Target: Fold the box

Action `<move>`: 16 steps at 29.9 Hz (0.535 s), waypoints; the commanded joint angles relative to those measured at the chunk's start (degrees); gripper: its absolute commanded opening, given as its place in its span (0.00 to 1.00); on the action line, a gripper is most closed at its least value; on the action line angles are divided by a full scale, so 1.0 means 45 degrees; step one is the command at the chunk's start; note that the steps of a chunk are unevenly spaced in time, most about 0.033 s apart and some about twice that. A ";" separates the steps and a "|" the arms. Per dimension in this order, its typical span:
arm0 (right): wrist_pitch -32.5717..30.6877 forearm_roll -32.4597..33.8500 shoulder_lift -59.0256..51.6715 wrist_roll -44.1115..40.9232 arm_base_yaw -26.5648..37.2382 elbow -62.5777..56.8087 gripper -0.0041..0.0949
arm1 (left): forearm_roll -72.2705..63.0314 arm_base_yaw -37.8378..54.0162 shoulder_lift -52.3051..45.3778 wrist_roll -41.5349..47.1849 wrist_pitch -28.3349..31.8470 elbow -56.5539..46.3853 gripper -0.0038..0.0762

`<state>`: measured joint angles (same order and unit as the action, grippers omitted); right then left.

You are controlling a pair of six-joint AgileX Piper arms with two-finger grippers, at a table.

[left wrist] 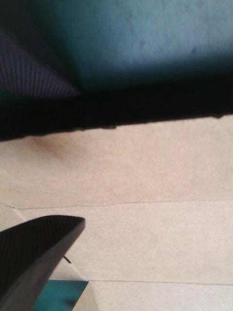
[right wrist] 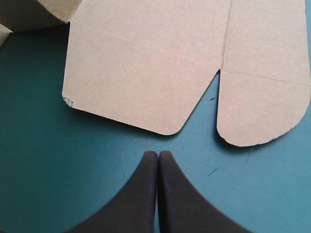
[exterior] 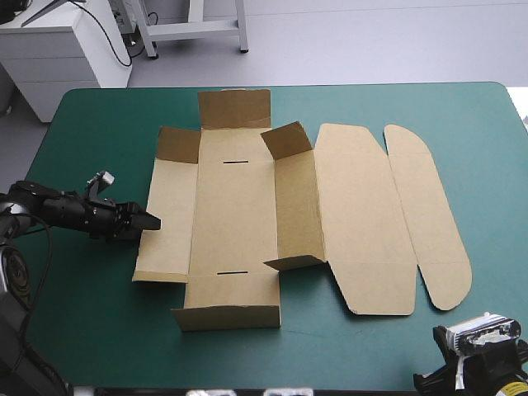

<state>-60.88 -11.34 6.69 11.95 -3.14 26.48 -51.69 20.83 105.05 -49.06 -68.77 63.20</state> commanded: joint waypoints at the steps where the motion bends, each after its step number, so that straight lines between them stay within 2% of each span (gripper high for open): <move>1: 0.0677 -0.0069 0.0187 0.0024 -0.0029 0.0343 0.02 | -0.0333 -0.0597 -0.0210 0.0331 -0.1181 0.0038 0.67; 7: 0.0657 -0.0069 0.0187 0.0024 -0.0029 0.0324 0.02 | -0.0830 -0.1358 -0.0210 0.0549 -0.1157 0.0008 0.66; 9: 0.0657 -0.0069 0.0187 0.0024 -0.0029 0.0324 0.02 | -0.0887 -0.1402 -0.0210 0.0987 -0.1083 0.0008 0.61; 10: 0.0657 -0.0069 0.0187 0.0024 -0.0029 0.0324 0.02 | -0.0918 -0.1402 -0.0210 0.1014 -0.1042 0.0008 0.56; 12: 0.0657 -0.0069 0.0187 0.0024 -0.0029 0.0324 0.02 | -0.0920 -0.1402 -0.0210 0.1040 -0.1042 0.0008 0.40; 15: 0.0657 -0.0069 0.0187 0.0024 -0.0029 0.0324 0.02 | -0.0920 -0.1402 -0.0210 0.1135 -0.1014 0.0008 0.09; 16: 0.0657 -0.0069 0.0187 0.0024 -0.0029 0.0324 0.02 | -0.0920 -0.1402 -0.0210 0.1107 -0.0959 0.0008 0.04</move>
<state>-61.00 -11.29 6.69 11.95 -3.14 26.48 -53.34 14.99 106.46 -44.52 -68.07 62.49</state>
